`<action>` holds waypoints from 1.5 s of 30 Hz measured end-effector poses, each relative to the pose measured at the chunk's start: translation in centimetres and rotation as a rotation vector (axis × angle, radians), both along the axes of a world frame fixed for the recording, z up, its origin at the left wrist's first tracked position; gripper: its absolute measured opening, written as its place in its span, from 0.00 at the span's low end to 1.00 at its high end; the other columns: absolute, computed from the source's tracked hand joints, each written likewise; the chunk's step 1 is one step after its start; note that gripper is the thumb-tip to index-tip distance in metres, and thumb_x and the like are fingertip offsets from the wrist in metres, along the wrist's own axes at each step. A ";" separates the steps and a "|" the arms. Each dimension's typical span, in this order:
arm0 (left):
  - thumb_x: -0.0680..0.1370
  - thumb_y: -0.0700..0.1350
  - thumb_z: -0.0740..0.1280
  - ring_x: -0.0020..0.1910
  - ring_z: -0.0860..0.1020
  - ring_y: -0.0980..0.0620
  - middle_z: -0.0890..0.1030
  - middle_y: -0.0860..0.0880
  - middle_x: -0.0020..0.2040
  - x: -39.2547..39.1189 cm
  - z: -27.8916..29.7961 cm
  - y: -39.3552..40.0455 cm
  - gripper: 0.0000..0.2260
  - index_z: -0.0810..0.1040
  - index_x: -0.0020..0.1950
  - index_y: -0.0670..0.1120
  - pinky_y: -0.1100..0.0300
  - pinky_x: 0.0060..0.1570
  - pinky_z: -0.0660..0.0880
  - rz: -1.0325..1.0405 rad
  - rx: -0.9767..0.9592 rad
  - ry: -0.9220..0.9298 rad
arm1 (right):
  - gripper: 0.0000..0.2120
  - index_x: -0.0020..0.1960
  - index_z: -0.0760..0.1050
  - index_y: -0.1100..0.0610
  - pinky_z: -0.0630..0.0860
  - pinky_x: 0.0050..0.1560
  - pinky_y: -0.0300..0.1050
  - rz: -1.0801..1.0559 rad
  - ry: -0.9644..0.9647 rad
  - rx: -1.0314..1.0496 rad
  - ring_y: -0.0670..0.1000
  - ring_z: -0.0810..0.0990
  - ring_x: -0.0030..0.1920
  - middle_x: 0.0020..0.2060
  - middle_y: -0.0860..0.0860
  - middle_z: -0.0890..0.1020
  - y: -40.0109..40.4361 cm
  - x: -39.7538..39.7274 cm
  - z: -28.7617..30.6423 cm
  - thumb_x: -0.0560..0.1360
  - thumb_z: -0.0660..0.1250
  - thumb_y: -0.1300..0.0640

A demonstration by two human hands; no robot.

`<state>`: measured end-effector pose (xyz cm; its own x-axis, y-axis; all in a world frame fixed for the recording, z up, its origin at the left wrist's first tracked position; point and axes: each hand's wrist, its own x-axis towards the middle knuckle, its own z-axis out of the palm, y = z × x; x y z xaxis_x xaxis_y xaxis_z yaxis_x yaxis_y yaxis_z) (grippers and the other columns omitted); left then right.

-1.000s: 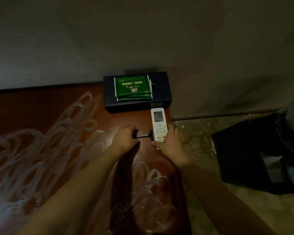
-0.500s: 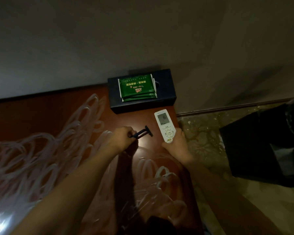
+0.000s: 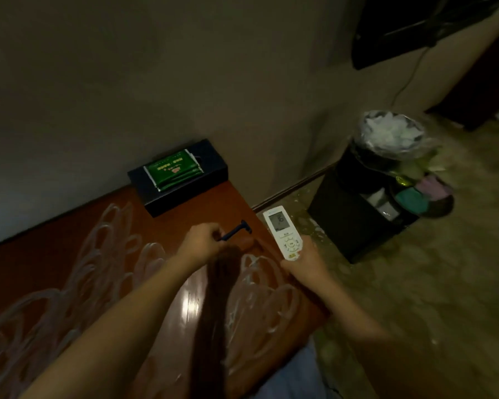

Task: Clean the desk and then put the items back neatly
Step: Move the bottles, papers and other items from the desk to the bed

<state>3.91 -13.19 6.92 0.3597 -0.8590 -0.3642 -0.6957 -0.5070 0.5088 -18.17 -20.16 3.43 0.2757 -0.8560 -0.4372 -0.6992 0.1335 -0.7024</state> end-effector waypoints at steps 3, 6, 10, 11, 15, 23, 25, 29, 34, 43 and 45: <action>0.74 0.43 0.70 0.42 0.77 0.48 0.79 0.47 0.43 -3.0 1.2 1.2 0.03 0.78 0.44 0.45 0.57 0.39 0.71 -0.173 -0.024 -0.001 | 0.33 0.68 0.63 0.60 0.69 0.49 0.40 -0.124 0.024 -0.022 0.53 0.72 0.59 0.62 0.56 0.70 4.3 -3.5 0.9 0.67 0.74 0.59; 0.75 0.44 0.70 0.41 0.76 0.51 0.76 0.51 0.38 -6.8 2.5 1.4 0.09 0.72 0.37 0.51 0.62 0.34 0.68 -0.356 -0.021 -0.007 | 0.34 0.68 0.63 0.60 0.72 0.53 0.41 -0.243 -0.015 0.001 0.54 0.73 0.61 0.62 0.55 0.70 8.4 -7.8 2.1 0.67 0.75 0.59; 0.75 0.46 0.70 0.38 0.75 0.56 0.78 0.52 0.39 -13.0 3.3 0.5 0.07 0.74 0.39 0.50 0.67 0.30 0.64 -0.553 -0.019 0.044 | 0.36 0.63 0.67 0.54 0.75 0.40 0.35 -0.416 -0.053 0.039 0.48 0.79 0.52 0.57 0.52 0.76 13.0 -15.1 1.9 0.60 0.78 0.49; 0.75 0.45 0.70 0.39 0.75 0.55 0.80 0.50 0.41 -15.4 3.4 0.2 0.05 0.76 0.41 0.48 0.65 0.32 0.65 -0.622 -0.019 0.038 | 0.36 0.61 0.69 0.53 0.75 0.38 0.34 -0.487 -0.043 0.029 0.46 0.80 0.50 0.55 0.51 0.77 14.3 -17.8 1.0 0.58 0.78 0.44; 0.75 0.41 0.69 0.43 0.75 0.53 0.80 0.47 0.46 -26.2 4.1 0.2 0.03 0.79 0.48 0.44 0.62 0.40 0.68 -0.895 -0.057 0.030 | 0.29 0.58 0.69 0.52 0.78 0.43 0.43 -0.789 0.002 -0.021 0.49 0.79 0.50 0.54 0.50 0.77 20.8 -25.5 3.3 0.61 0.75 0.51; 0.76 0.40 0.68 0.43 0.75 0.51 0.77 0.47 0.43 -49.7 5.3 6.5 0.03 0.77 0.48 0.41 0.61 0.40 0.68 -1.314 -0.055 0.086 | 0.28 0.64 0.65 0.54 0.73 0.47 0.37 -1.294 -0.032 -0.099 0.48 0.75 0.54 0.56 0.48 0.73 35.8 -37.6 6.1 0.69 0.74 0.58; 0.75 0.39 0.69 0.43 0.75 0.50 0.78 0.45 0.44 -55.1 5.1 9.9 0.05 0.78 0.49 0.39 0.61 0.41 0.68 -1.400 -0.042 0.114 | 0.28 0.64 0.66 0.55 0.74 0.51 0.41 -1.366 -0.014 -0.100 0.48 0.75 0.54 0.58 0.50 0.74 40.2 -40.7 6.5 0.68 0.74 0.58; 0.75 0.40 0.69 0.45 0.77 0.46 0.80 0.42 0.46 -64.6 4.6 17.9 0.06 0.79 0.49 0.38 0.58 0.42 0.69 -1.576 -0.041 0.108 | 0.30 0.67 0.63 0.54 0.68 0.48 0.37 -1.495 0.026 -0.095 0.47 0.72 0.56 0.58 0.49 0.72 48.6 -46.7 6.7 0.69 0.73 0.58; 0.73 0.40 0.70 0.42 0.78 0.46 0.79 0.44 0.40 -74.0 4.6 27.3 0.03 0.80 0.44 0.41 0.58 0.39 0.68 -1.760 -0.072 0.138 | 0.36 0.68 0.61 0.52 0.74 0.58 0.49 -1.753 0.085 -0.045 0.53 0.73 0.59 0.61 0.52 0.71 58.1 -51.8 5.6 0.66 0.74 0.48; 0.73 0.40 0.71 0.43 0.74 0.52 0.77 0.49 0.43 -86.6 2.8 40.0 0.04 0.81 0.47 0.43 0.62 0.42 0.68 -2.115 -0.021 0.097 | 0.33 0.65 0.64 0.60 0.68 0.46 0.40 -2.048 0.054 0.087 0.55 0.74 0.57 0.59 0.56 0.72 69.7 -56.5 2.2 0.66 0.75 0.54; 0.73 0.40 0.70 0.44 0.75 0.51 0.77 0.49 0.43 -89.7 1.9 42.2 0.05 0.81 0.48 0.42 0.61 0.42 0.69 -2.187 -0.003 0.069 | 0.31 0.65 0.65 0.60 0.69 0.46 0.40 -2.105 0.041 0.127 0.56 0.75 0.59 0.61 0.57 0.73 71.3 -57.7 1.2 0.67 0.75 0.56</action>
<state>-85.80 29.04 8.82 -0.9184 0.2206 -0.3285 0.0039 0.8352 0.5500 -75.91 51.18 4.60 -0.8424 0.2384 -0.4833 0.5216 0.5861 -0.6200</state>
